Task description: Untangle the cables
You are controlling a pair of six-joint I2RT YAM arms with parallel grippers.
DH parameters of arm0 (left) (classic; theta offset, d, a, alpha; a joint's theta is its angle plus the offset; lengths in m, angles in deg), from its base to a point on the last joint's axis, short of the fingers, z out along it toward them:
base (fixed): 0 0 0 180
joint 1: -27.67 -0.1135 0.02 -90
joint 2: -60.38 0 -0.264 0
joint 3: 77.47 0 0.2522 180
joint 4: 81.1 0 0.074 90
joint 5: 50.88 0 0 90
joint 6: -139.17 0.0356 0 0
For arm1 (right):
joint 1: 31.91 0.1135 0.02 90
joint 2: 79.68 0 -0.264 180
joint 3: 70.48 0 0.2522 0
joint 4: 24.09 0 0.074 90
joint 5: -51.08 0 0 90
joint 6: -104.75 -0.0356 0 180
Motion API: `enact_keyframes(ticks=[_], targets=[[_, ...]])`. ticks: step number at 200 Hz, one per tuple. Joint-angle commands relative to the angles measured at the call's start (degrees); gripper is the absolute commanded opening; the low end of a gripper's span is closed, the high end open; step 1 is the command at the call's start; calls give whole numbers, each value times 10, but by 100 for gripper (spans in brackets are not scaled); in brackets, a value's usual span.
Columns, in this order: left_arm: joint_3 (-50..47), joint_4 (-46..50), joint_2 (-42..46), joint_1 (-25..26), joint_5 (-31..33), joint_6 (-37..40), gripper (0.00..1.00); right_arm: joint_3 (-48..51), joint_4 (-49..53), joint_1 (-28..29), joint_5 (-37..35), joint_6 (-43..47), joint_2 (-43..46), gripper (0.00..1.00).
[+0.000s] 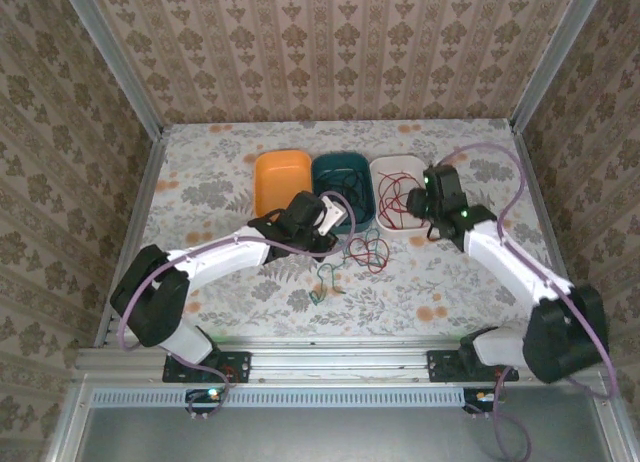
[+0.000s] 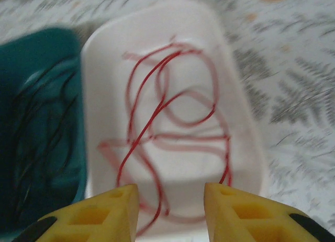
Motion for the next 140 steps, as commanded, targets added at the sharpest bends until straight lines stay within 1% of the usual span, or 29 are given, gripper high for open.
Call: enact_keyframes(ticks=[1,13,25,42,45,52,55,72,93,109,140], targets=[[-22,-28,24,-8,27,-19,0,73,16,46,86,32,43,38],[-31,-44,26,-12,33,-27,0,103,5,77,104,26,57,39],[-35,-52,24,-13,41,-31,0,115,-2,97,110,12,49,40],[-27,-46,12,-13,42,-26,0,113,-5,116,88,-10,18,40],[-24,-44,9,-13,40,-22,6,113,-7,118,85,-13,13,40],[-16,-33,2,-8,38,-11,23,110,-10,122,78,-20,1,40],[-12,-29,-1,-6,39,-7,27,109,-11,123,72,-22,-4,40],[8,-11,-12,16,54,29,39,103,-13,124,39,-46,-29,39],[28,-3,-23,41,58,56,62,98,-26,124,20,-64,-58,37],[43,-2,-32,54,56,67,65,94,-30,124,8,-75,-80,35],[67,-3,-56,61,48,71,65,88,-49,124,1,-80,-125,34]])
